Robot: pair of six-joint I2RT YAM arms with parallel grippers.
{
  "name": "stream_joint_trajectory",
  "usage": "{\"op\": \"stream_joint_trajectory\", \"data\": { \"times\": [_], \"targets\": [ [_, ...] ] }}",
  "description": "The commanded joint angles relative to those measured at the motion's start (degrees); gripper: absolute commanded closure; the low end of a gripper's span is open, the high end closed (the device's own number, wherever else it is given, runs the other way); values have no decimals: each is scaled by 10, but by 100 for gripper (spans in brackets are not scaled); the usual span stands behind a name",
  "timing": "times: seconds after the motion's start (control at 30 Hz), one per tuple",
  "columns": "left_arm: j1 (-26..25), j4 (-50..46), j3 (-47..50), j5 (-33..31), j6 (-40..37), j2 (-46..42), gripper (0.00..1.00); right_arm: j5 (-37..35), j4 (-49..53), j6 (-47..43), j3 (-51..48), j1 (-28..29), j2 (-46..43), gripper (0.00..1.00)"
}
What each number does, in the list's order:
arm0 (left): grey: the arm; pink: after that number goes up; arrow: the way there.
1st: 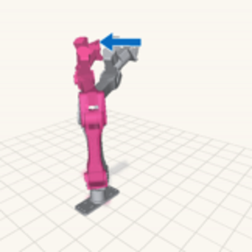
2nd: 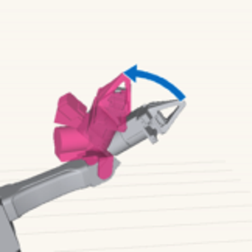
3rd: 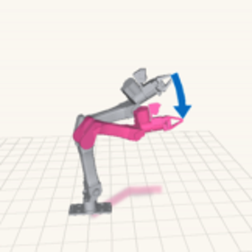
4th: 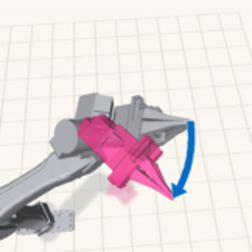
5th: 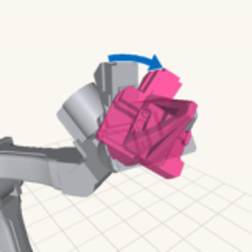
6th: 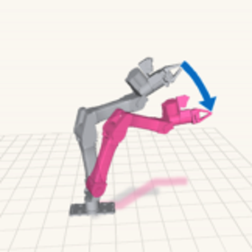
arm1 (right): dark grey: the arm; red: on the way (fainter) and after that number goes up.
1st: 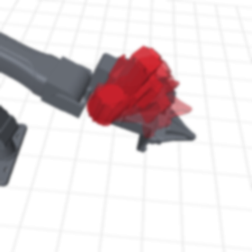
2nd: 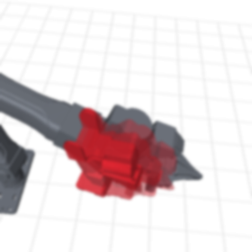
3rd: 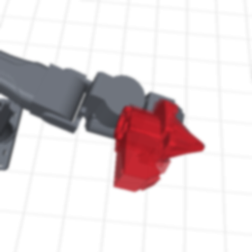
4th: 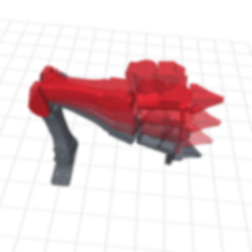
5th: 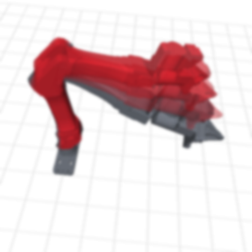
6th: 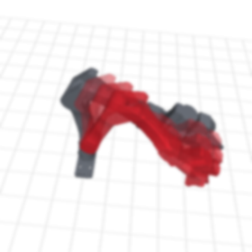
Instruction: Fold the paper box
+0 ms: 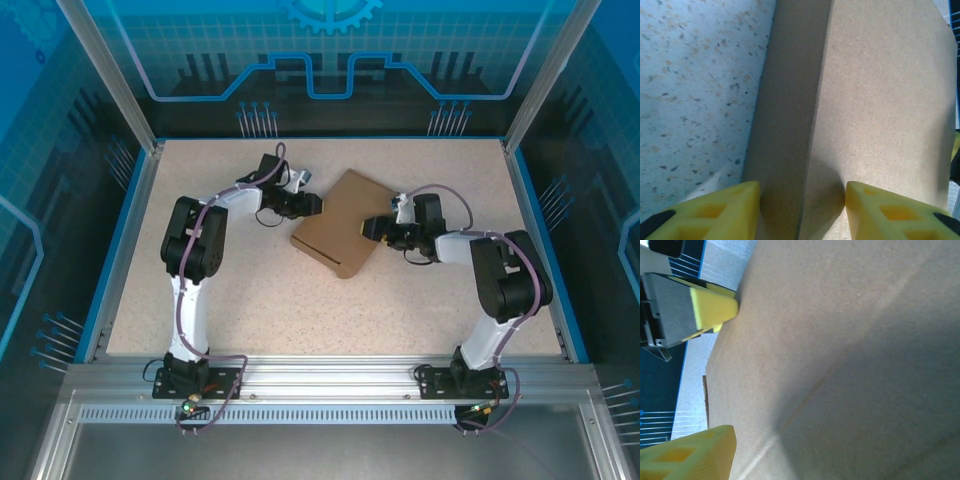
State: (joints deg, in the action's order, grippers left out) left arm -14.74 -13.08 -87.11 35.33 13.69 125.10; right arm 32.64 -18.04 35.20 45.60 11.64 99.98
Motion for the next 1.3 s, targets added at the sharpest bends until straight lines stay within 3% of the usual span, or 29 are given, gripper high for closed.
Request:
{"op": "stream_joint_trajectory", "data": {
  "times": [0.0, 0.43, 0.8, 1.0, 1.27],
  "targets": [
    [-19, 6, 35, 59, 14, -13, 53, 29, -41, 4, -15, 14, -51, 29],
    [-36, 53, 57, 102, 43, -16, 53, -12, 19, -20, -45, 28, -170, 33],
    [-36, -10, 36, 30, 3, -2, 52, -130, 205, -91, -66, 12, -219, 27],
    [-37, -15, 34, 22, 0, -3, 52, -136, 218, -106, -62, -3, -185, 28],
    [-38, -25, 33, 13, -7, -2, 52, -74, 148, -83, -60, -6, -105, 29]
  ]
}}
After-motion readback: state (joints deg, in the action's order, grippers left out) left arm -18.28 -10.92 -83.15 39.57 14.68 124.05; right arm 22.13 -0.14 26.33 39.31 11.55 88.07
